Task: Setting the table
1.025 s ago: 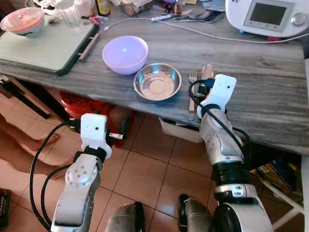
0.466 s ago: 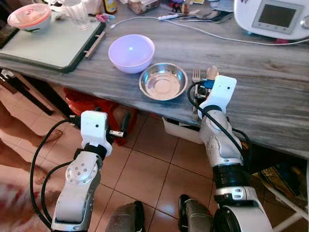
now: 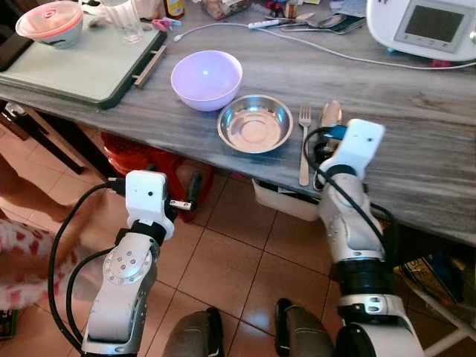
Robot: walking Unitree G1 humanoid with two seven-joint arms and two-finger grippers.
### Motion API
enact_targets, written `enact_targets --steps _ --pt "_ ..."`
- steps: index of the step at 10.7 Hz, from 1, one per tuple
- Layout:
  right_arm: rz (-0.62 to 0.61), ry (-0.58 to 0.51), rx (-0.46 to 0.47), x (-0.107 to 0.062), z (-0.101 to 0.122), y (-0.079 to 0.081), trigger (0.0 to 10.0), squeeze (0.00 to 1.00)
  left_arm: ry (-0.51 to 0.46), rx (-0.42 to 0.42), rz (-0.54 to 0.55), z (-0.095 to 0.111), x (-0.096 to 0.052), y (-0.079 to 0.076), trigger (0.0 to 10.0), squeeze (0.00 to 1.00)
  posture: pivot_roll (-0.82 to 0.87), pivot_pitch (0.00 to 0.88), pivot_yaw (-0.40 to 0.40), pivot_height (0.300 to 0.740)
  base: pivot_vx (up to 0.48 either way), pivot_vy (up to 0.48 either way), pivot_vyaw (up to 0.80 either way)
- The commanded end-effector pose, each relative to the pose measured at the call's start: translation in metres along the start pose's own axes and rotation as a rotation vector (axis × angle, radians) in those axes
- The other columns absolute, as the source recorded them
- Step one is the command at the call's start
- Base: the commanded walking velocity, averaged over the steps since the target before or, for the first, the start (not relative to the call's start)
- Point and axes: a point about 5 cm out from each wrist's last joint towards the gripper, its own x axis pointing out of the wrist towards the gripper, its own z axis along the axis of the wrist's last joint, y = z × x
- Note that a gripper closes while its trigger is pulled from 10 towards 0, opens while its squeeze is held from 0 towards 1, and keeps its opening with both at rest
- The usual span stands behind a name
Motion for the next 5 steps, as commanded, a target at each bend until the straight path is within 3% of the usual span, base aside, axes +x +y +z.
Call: enact_targets --steps 1,2,4,5 --pt "0.011 -0.064 -0.003 -0.003 0.007 0.001 10.0 1.00 0.009 0.007 0.013 -0.003 -0.002 0.003 10.0 0.00 0.06 0.170 0.094 0.740 0.000 0.000 0.00" --pt "0.040 -0.124 -0.016 -0.003 0.016 0.004 10.0 1.00 0.006 0.007 0.017 -0.004 -0.002 0.003 10.0 0.00 0.06 0.161 0.095 0.740 0.000 0.000 0.00" --pt "0.123 -0.293 -0.142 -0.009 0.033 0.012 10.0 1.00 0.031 0.019 0.101 -0.011 -0.005 0.012 10.0 0.00 0.04 0.109 0.101 0.740 0.000 0.000 0.00" --pt "0.133 -0.300 -0.155 -0.011 0.031 0.010 10.0 1.00 0.038 0.020 0.094 -0.014 -0.006 0.012 10.0 0.00 0.04 0.103 0.100 0.740 0.000 0.000 0.00"
